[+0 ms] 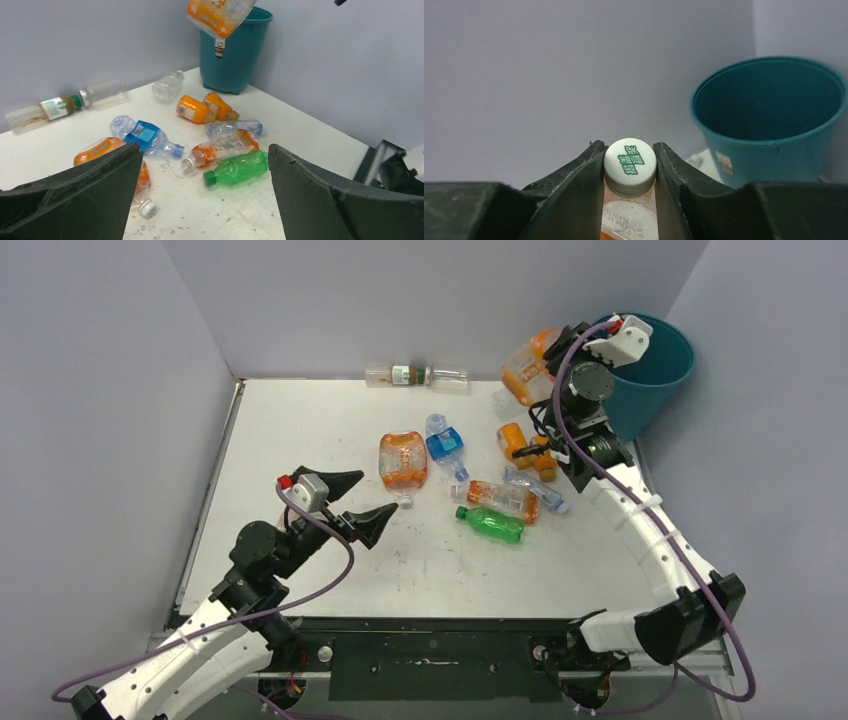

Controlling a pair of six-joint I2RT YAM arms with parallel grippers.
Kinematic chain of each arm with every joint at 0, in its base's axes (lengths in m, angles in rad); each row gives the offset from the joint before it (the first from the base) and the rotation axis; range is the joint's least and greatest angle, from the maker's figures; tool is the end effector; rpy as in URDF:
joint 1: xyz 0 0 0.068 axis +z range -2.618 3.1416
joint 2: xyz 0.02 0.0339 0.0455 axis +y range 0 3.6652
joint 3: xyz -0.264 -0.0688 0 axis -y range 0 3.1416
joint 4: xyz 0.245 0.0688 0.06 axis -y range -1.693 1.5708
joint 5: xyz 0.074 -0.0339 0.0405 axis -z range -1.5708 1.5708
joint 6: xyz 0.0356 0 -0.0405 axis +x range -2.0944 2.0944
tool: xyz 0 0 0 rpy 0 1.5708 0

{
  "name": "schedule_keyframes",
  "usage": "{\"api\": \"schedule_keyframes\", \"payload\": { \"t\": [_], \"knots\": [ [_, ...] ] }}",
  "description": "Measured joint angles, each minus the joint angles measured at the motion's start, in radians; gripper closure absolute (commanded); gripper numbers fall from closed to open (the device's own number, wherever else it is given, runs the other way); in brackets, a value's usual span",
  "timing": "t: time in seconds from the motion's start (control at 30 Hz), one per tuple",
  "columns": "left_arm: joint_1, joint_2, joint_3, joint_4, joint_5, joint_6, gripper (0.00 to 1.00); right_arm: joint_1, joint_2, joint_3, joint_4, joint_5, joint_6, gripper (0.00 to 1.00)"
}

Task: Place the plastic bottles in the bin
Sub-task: Place the plastic bottle in the trash bin.

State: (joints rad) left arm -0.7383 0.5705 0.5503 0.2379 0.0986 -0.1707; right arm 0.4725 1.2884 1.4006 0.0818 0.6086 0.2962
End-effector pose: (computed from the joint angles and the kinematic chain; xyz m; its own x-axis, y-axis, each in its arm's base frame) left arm 0.1092 -0.1041 0.3347 0.0316 -0.2573 -0.9658 0.7572 0.6369 -0.1449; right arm 0.2625 0.1113 0.4740 0.2010 0.3717 -0.9063 0.0705 0.9173 0.3918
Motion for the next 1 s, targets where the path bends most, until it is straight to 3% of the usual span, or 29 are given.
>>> {"api": "schedule_keyframes", "payload": {
  "t": [0.13, 0.3, 0.63, 0.8, 1.0],
  "knots": [
    [0.005, 0.007, 0.0, 0.0, -0.088, 0.0, 0.04, -0.086, 0.13, 0.005, 0.261, 0.129, -0.022, 0.95],
    [0.007, 0.025, 0.0, -0.004, -0.133, 0.0, 0.04, -0.147, 0.317, 0.118, 0.413, 0.17, -0.087, 0.95],
    [0.007, 0.007, 0.0, -0.016, -0.15, 0.0, 0.04, -0.361, 0.533, 0.424, 0.466, 0.255, -0.156, 0.95],
    [0.007, -0.007, 0.0, -0.017, -0.158, 0.003, 0.04, -0.39, 0.626, 0.519, 0.463, 0.286, -0.248, 0.95],
    [0.007, -0.006, 0.0, -0.016, -0.166, 0.011, 0.04, -0.379, 0.673, 0.469, 0.411, 0.286, -0.313, 0.95]
  ]
}}
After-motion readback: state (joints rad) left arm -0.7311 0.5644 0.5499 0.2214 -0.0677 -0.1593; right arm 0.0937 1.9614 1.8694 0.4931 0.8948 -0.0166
